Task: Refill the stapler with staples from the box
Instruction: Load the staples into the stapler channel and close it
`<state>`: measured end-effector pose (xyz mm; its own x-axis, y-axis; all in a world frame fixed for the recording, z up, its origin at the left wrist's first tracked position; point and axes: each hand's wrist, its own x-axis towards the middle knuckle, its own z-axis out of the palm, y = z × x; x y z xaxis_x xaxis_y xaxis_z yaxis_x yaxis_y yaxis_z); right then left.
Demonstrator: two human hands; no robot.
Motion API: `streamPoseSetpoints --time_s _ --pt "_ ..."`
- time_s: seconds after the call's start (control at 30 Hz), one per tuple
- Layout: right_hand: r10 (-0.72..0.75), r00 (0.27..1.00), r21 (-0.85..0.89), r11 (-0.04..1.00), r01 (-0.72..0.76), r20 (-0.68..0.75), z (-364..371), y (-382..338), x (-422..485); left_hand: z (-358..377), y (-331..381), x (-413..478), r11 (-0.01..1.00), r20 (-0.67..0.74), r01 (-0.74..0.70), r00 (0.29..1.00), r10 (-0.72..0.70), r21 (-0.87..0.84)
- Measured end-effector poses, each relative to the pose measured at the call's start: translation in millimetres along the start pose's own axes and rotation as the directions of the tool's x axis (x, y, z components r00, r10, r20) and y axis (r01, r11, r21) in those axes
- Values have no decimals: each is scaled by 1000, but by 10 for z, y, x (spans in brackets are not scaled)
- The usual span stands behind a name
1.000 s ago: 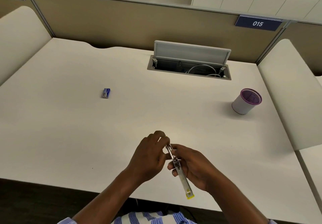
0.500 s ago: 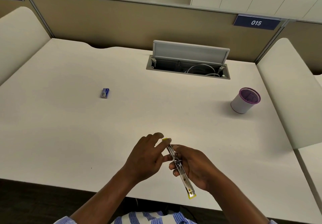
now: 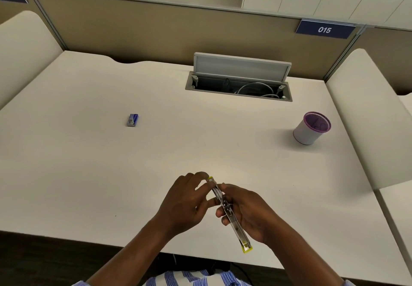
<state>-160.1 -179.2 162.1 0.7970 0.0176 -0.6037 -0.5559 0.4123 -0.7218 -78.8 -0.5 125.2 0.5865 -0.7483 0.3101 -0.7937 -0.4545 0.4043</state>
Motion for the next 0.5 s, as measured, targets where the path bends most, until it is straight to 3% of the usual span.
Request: streamPoseSetpoints --time_s 0.17,0.23,0.37,0.5 --pt "-40 999 -56 998 41 22 48 3 -40 4 23 -18 994 -65 26 997 -33 -105" --pt "-68 997 -115 991 70 22 66 -3 -59 -13 57 -31 965 -100 129 983 -155 -230" --pt "-93 995 -197 976 97 26 80 -22 -75 -24 123 33 765 -113 361 866 -487 -534" --pt "-109 994 -247 962 112 26 94 -30 -62 -34 136 100 608 -13 470 785 -620 -640"
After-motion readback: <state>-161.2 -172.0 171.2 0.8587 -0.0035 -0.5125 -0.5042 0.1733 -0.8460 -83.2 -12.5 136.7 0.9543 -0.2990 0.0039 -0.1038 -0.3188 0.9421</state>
